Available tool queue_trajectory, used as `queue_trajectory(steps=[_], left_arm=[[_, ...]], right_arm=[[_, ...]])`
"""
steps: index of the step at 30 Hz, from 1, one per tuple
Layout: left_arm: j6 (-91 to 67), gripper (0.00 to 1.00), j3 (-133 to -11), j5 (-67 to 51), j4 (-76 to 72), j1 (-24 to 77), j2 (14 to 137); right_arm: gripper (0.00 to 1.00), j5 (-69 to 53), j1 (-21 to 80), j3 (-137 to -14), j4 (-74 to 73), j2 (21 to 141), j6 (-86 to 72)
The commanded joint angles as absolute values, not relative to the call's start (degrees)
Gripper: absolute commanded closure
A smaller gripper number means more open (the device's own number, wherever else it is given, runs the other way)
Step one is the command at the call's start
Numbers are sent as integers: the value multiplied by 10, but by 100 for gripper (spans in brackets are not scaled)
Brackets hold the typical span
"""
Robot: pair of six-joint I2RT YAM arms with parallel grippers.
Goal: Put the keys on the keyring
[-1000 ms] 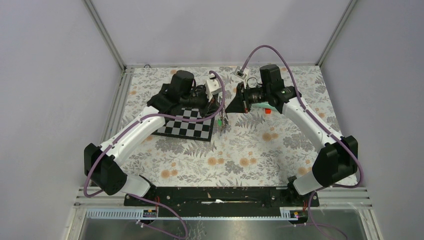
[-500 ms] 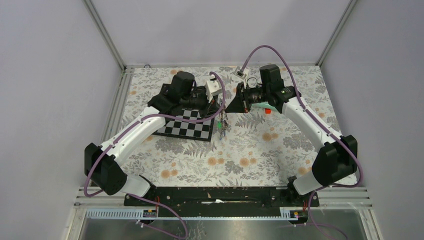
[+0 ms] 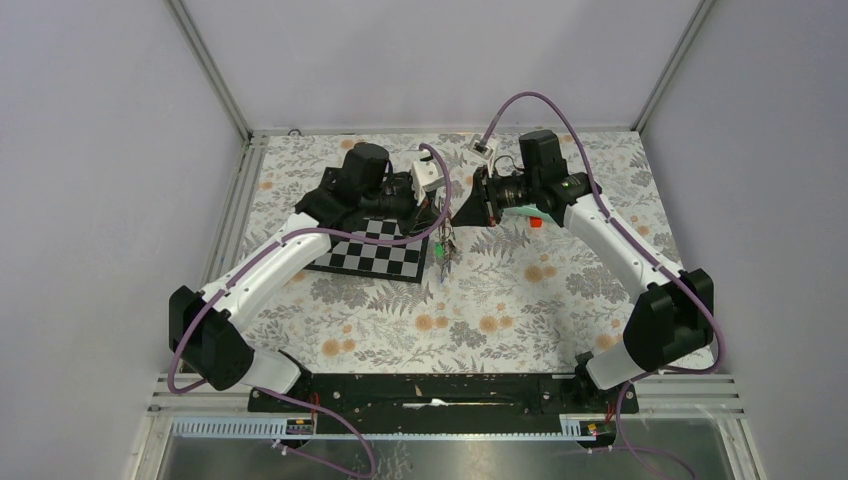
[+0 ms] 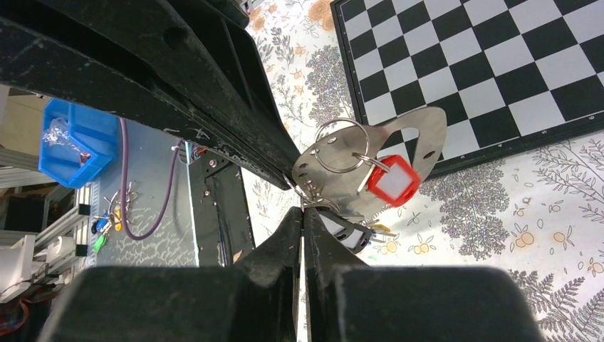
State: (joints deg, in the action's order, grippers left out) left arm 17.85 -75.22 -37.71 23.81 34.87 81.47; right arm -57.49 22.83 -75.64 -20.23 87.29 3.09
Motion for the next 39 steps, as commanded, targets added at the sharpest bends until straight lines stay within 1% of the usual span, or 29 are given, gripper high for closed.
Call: queue_trajectory(steps=[1, 14, 26, 27, 30, 34, 36, 39], left_arm=[[184, 100, -755, -404, 200, 352, 788], [184, 100, -755, -413, 195, 352, 787], [157, 100, -747, -455, 155, 346, 795], [153, 100, -748, -461, 152, 345, 797], [139, 100, -749, -482, 138, 340, 801], [111, 100, -746, -517, 116, 330, 807], [95, 100, -745, -534, 104, 327, 808], [69, 100, -738, -563, 80, 323, 810]], right_arm=[[100, -563, 223, -748, -192, 879, 26], [100, -572, 221, -739, -191, 882, 23], [99, -637, 221, -694, -128, 865, 4], [97, -639, 221, -691, -127, 862, 4], [84, -640, 222, -686, -140, 846, 20], [66, -619, 220, -693, -200, 802, 103], [60, -603, 217, -709, -247, 783, 151], [55, -582, 213, -735, -300, 760, 204]])
